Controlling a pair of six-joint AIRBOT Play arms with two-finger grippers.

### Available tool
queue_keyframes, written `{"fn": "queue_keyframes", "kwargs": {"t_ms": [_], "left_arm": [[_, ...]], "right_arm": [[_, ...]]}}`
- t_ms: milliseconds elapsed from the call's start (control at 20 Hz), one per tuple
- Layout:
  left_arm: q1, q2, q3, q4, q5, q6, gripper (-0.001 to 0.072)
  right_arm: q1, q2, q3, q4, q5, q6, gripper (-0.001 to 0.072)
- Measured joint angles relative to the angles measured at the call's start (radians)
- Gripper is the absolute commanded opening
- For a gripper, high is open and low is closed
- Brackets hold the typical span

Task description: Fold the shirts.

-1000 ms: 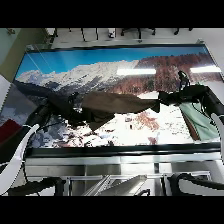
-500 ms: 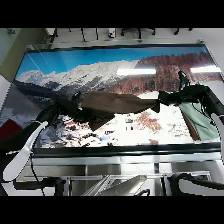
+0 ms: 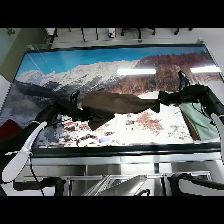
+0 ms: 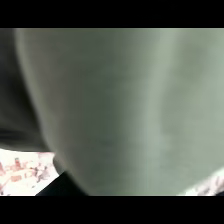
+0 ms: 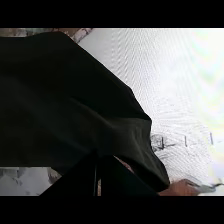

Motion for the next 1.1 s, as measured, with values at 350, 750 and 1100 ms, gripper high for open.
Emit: {"fn": "queue_keyframes", "kwargs": {"t_ms": [350,750,1100], "left_arm": [[0.07,0.337,0.232,0.011,-0.021,0.012,0.0017],[0.33,0.764,0.877,0.079,0.047,0.019,0.0017],[0.496,0.829,0.873,0.19,0.186,0.018,0.0017]], "right_arm": [[-0.056,0.177,0.166,0.177,-0.072,-0.058,0.0015],[-0.114,0.592,0.603,0.199,-0.078,-0.103,0.0016],[-0.119,0.679,0.666,0.066,-0.082,-0.096,0.0016]]}}
